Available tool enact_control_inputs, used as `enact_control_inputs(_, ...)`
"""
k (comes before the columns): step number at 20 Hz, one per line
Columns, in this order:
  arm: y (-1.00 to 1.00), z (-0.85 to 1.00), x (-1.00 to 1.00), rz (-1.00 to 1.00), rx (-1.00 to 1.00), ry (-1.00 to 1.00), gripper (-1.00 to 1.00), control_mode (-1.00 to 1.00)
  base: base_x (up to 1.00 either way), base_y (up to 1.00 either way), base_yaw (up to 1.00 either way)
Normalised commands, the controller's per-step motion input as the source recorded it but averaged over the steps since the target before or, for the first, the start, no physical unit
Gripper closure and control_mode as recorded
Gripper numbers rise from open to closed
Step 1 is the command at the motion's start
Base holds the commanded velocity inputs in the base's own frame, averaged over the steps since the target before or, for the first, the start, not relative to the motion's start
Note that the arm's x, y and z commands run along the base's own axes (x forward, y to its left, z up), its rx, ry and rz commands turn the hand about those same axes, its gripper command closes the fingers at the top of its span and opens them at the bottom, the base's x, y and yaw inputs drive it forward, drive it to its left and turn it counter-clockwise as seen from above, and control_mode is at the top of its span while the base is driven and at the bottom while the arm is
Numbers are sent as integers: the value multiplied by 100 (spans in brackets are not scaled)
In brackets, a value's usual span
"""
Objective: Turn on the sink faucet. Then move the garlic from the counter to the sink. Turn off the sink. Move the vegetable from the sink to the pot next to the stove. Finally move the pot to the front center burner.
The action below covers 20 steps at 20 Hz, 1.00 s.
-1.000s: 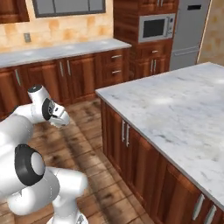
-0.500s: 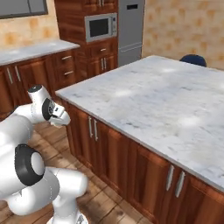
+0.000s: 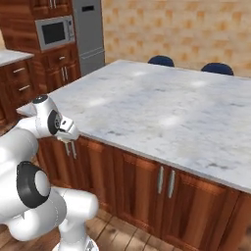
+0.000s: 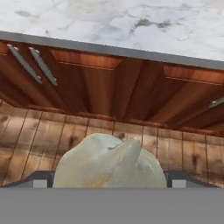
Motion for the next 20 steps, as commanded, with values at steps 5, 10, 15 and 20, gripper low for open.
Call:
enact_control_inputs(5,0,0,0,0,0,0,100,100,0,-11,-44)
enact_control_inputs(10,0,0,0,0,0,0,100,100,4,-7,-45)
enact_control_inputs(15,0,0,0,0,0,0,100,100,7,-13,-45)
enact_control_inputs(20,0,0,0,0,0,0,100,100,11,-10,-46)
